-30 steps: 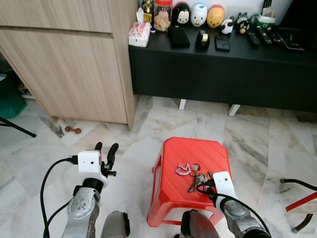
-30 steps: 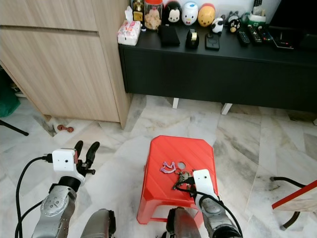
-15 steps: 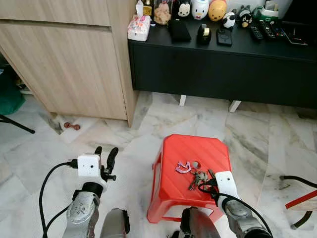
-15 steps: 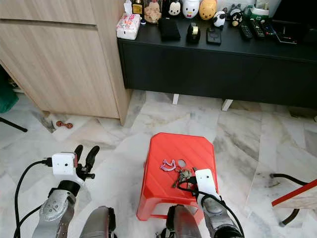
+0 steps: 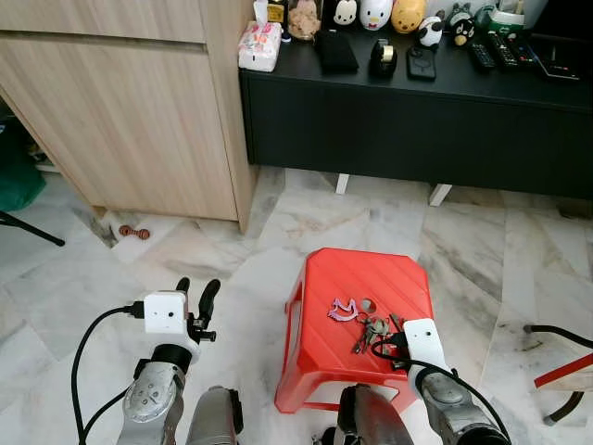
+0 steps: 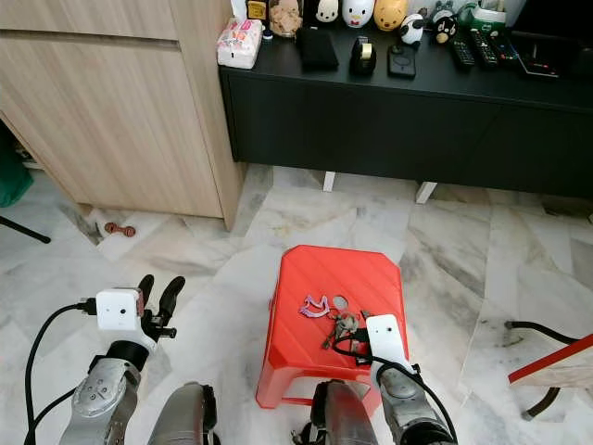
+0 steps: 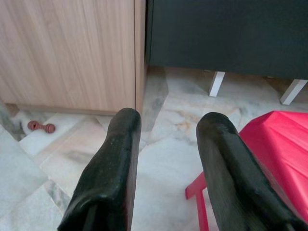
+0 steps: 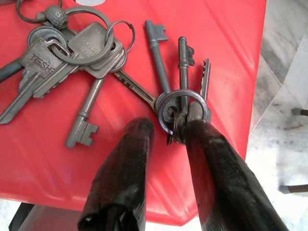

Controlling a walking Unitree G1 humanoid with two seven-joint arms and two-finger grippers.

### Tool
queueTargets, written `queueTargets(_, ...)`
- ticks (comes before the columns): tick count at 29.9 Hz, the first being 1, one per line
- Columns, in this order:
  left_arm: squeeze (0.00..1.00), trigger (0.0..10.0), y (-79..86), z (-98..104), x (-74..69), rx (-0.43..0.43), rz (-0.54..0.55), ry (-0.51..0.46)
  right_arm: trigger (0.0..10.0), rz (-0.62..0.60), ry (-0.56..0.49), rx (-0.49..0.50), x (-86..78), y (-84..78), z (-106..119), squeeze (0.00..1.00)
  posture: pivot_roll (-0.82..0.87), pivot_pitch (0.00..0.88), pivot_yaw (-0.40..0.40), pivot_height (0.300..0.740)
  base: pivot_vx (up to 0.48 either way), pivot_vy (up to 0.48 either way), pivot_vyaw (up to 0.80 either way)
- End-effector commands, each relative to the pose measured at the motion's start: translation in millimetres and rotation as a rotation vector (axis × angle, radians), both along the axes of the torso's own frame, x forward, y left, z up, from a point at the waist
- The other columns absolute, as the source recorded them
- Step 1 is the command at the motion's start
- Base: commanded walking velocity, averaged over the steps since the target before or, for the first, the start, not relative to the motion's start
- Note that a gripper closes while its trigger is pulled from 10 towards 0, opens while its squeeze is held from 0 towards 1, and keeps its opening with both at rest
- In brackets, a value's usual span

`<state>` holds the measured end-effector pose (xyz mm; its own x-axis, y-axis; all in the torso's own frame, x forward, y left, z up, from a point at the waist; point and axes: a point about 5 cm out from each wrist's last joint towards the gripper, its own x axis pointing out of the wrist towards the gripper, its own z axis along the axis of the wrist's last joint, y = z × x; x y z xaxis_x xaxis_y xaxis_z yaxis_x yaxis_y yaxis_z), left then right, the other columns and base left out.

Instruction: Hang keys on a hook

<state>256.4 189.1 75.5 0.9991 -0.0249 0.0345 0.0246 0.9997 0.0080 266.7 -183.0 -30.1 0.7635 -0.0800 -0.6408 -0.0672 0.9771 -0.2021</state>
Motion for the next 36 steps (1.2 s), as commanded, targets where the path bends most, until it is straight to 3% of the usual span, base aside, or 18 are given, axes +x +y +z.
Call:
queueTargets(1, 0.0, 10.0, -2.4, -1.7, -3.2, 0.009, -0.006, 0.011, 0.0, -0.02, 0.023, -0.006, -4.5, -4.9, -3.5, 0.0, 0.17, 0.21, -0.091, 0.636, 0.0, 0.0, 0.0)
queueTargets(20, 0.0, 10.0, -3.5, -4.7, -2.7, 0.013, -0.005, 0.026, 0.0, -0.023, 0.002, 0.005, 0.4, -0.9, 0.0, 0.0, 0.17, 0.202, -0.091, 0.636, 0.0, 0.0, 0.0)
queueTargets(28, 0.0, 10.0, -2.9, -3.8, 3.7, 0.016, -0.004, 0.021, 0.0, -0.042, -0.213, 0.053, 20.1, 3.5, 23.9, 0.0, 0.16, 0.174, -0.089, 0.636, 0.0, 0.0, 0.0)
queueTargets(36, 0.0, 10.0, -5.5, -0.7, 16.5, 0.013, -0.01, 0.005, 0.0, -0.092, -0.383, 0.056, 25.3, -2.2, 41.2, 0.0, 0.15, 0.13, -0.085, 0.636, 0.0, 0.0, 0.0)
